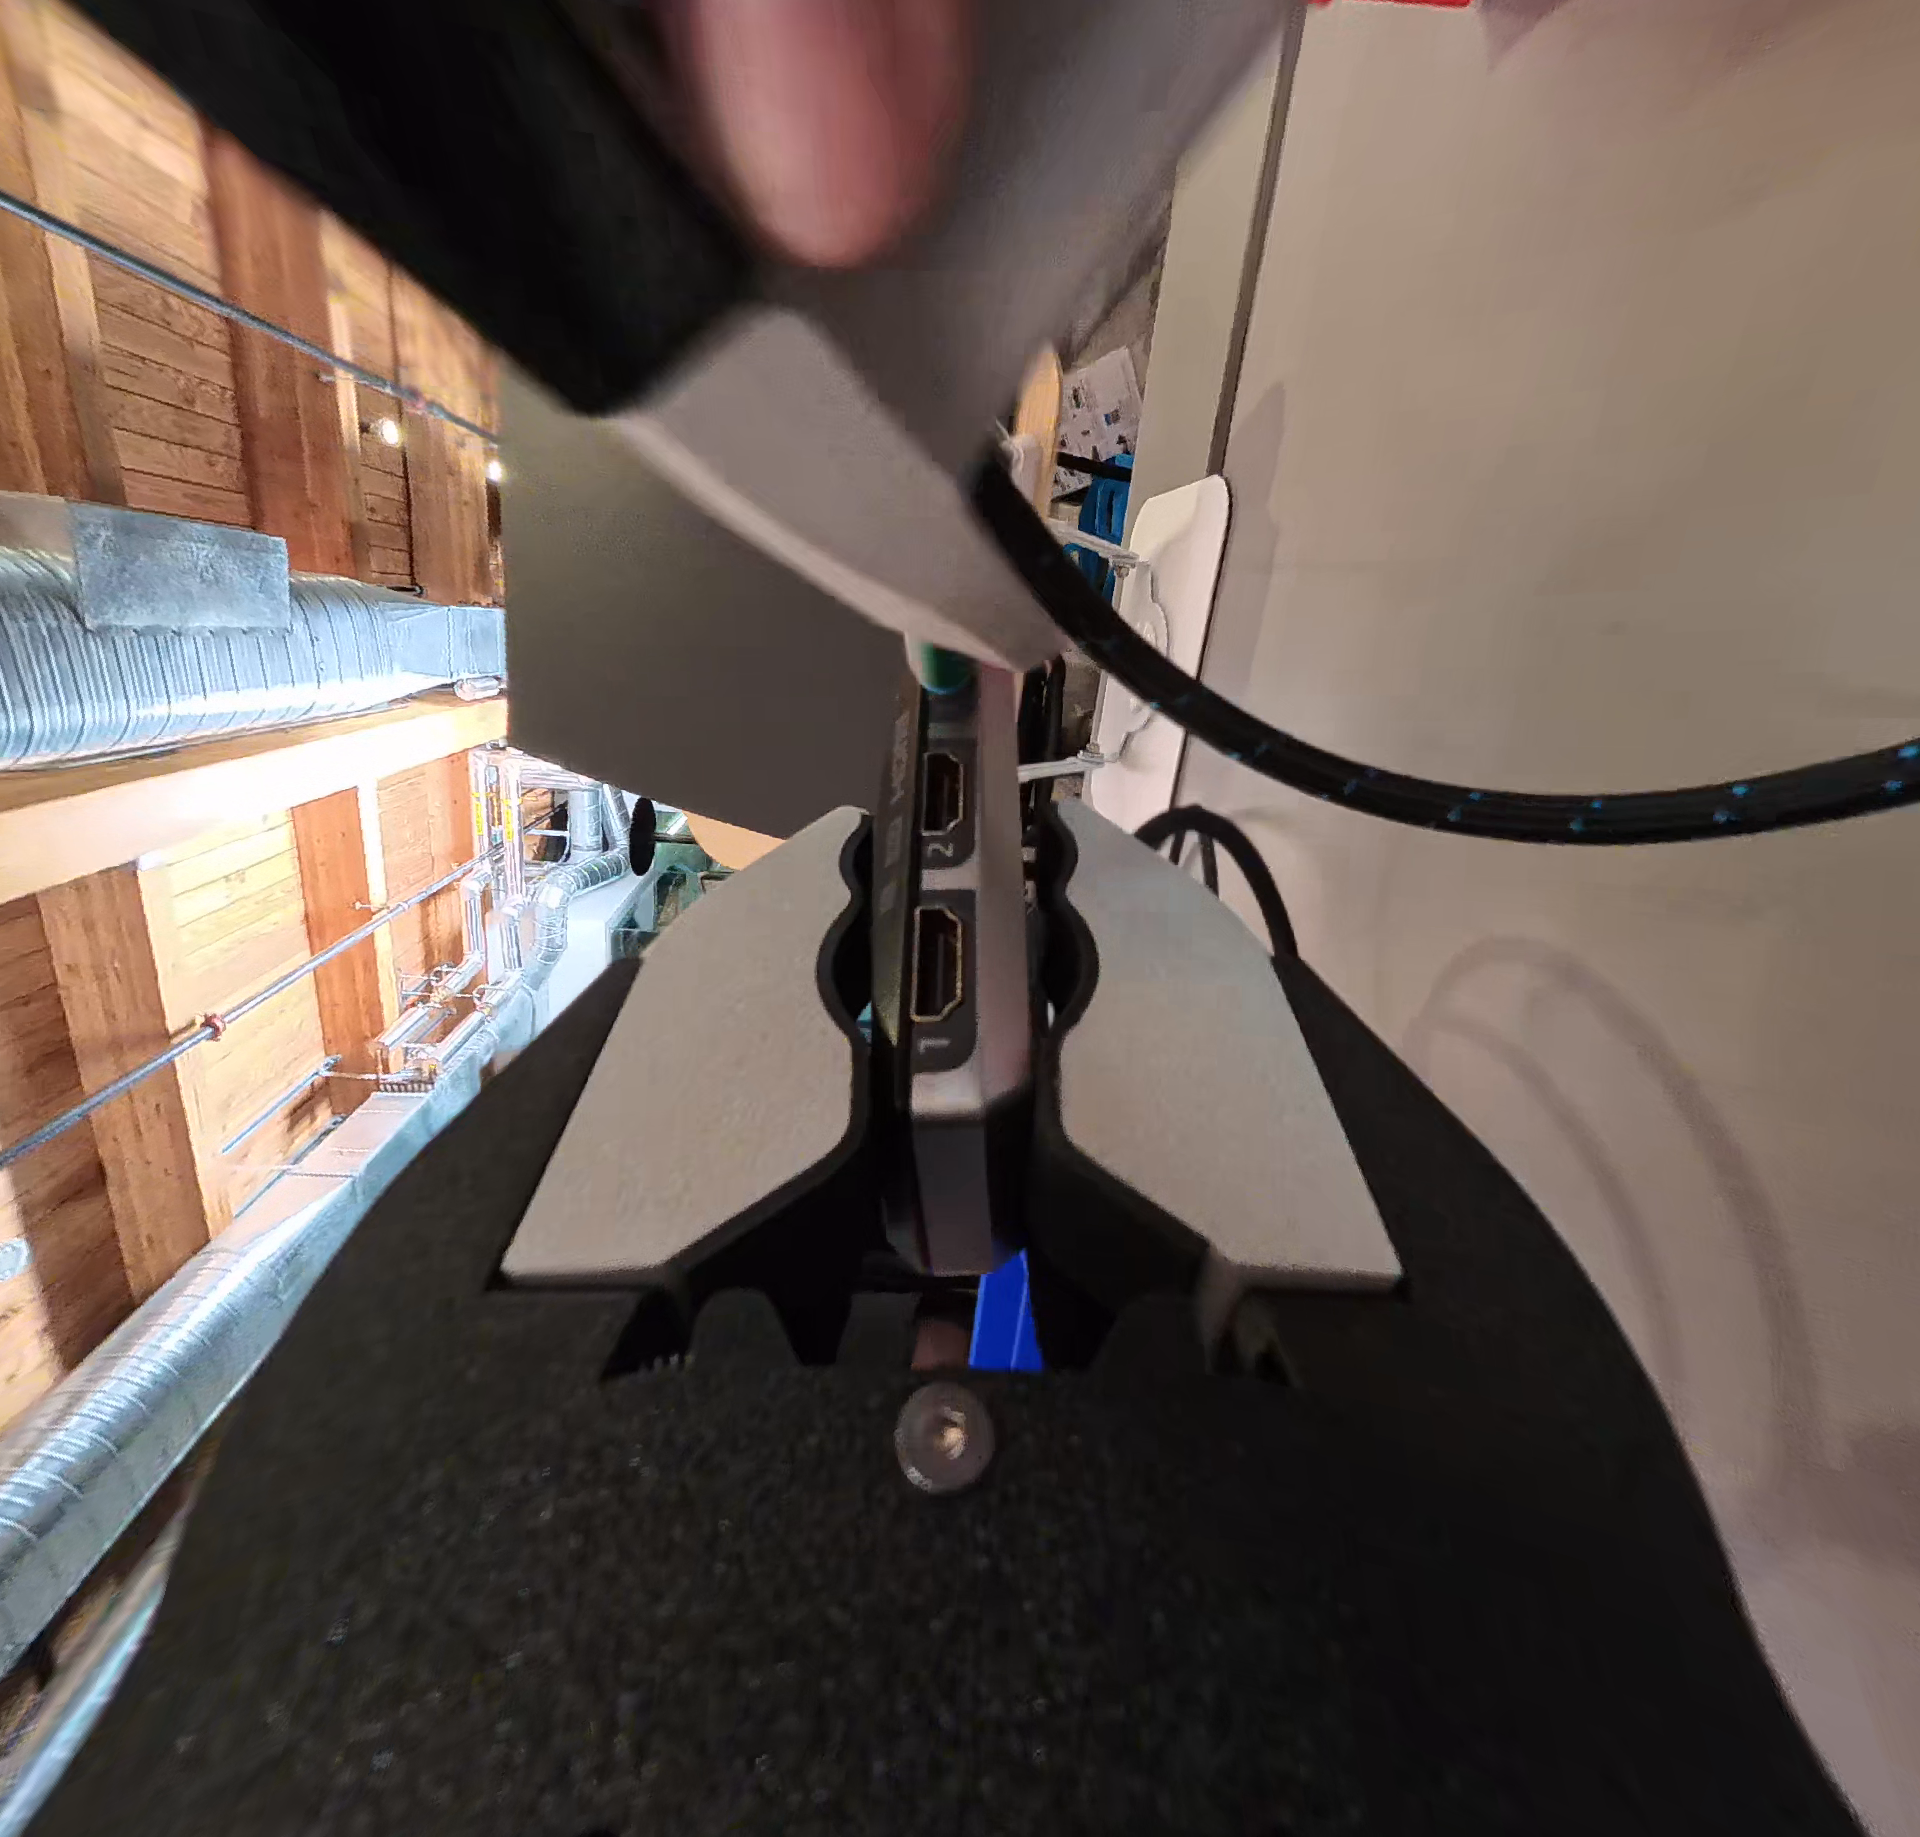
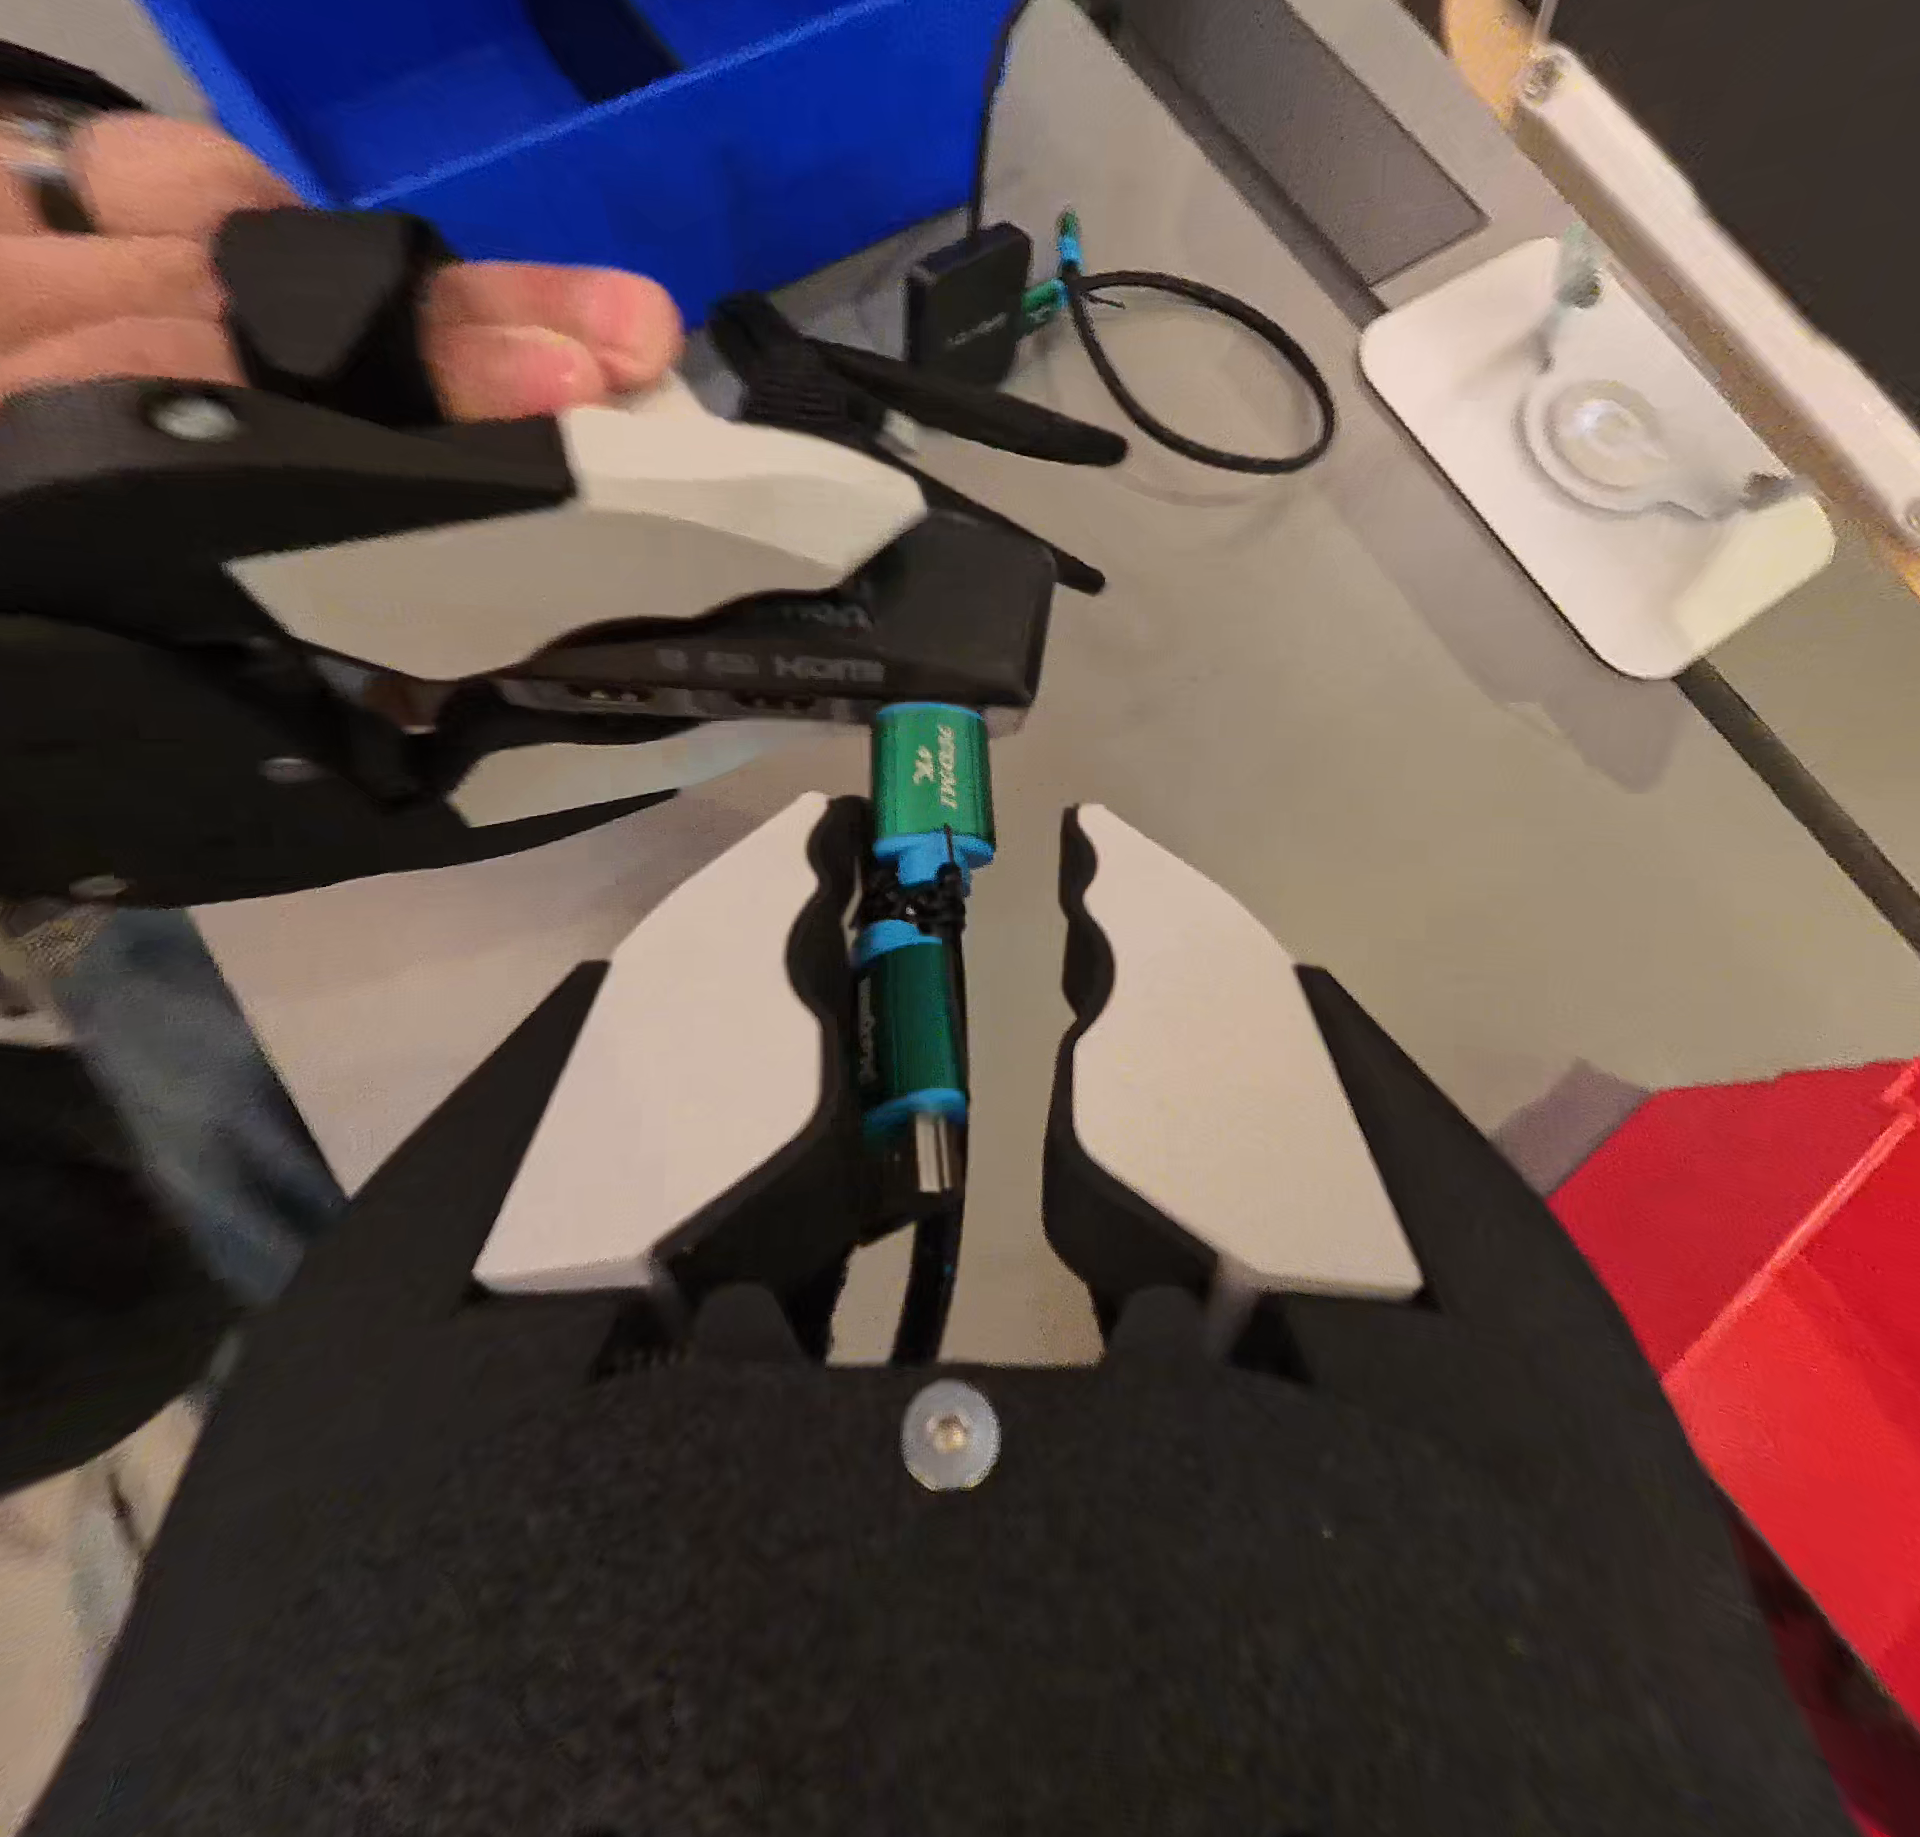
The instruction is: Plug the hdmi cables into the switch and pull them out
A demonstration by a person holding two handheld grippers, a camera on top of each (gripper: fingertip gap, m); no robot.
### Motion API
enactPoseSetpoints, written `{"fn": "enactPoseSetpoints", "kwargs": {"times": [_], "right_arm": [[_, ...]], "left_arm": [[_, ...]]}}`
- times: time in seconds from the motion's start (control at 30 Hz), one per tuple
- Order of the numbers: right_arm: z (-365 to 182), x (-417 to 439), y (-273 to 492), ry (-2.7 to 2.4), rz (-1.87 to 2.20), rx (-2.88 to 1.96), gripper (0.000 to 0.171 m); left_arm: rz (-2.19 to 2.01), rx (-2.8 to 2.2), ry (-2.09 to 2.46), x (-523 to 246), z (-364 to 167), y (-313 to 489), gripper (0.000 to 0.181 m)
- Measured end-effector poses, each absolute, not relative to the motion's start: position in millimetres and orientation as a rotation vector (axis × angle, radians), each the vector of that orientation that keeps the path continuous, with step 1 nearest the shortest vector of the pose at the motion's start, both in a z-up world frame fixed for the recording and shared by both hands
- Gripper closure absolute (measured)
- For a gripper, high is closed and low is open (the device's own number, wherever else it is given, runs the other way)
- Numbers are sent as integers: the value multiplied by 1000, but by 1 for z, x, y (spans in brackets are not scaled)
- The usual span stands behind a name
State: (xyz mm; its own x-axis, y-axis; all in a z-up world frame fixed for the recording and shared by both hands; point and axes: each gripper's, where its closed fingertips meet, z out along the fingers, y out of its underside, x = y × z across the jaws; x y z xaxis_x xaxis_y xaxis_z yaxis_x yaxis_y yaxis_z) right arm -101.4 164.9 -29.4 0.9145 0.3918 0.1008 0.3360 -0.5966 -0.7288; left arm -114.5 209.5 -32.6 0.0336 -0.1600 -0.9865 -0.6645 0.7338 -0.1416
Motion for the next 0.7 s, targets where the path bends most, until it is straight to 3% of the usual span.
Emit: {"fn": "enactPoseSetpoints", "kwargs": {"times": [0.1, 0.7], "right_arm": [[-25, -107, 167, -451, 199, -2144, 149], [-36, -89, 151, -441, 288, -2148, 150]], "left_arm": [[435, -688, 1504, -113, -30, 204, 153], [417, -793, 1529, -99, -46, 208, 152]]}}
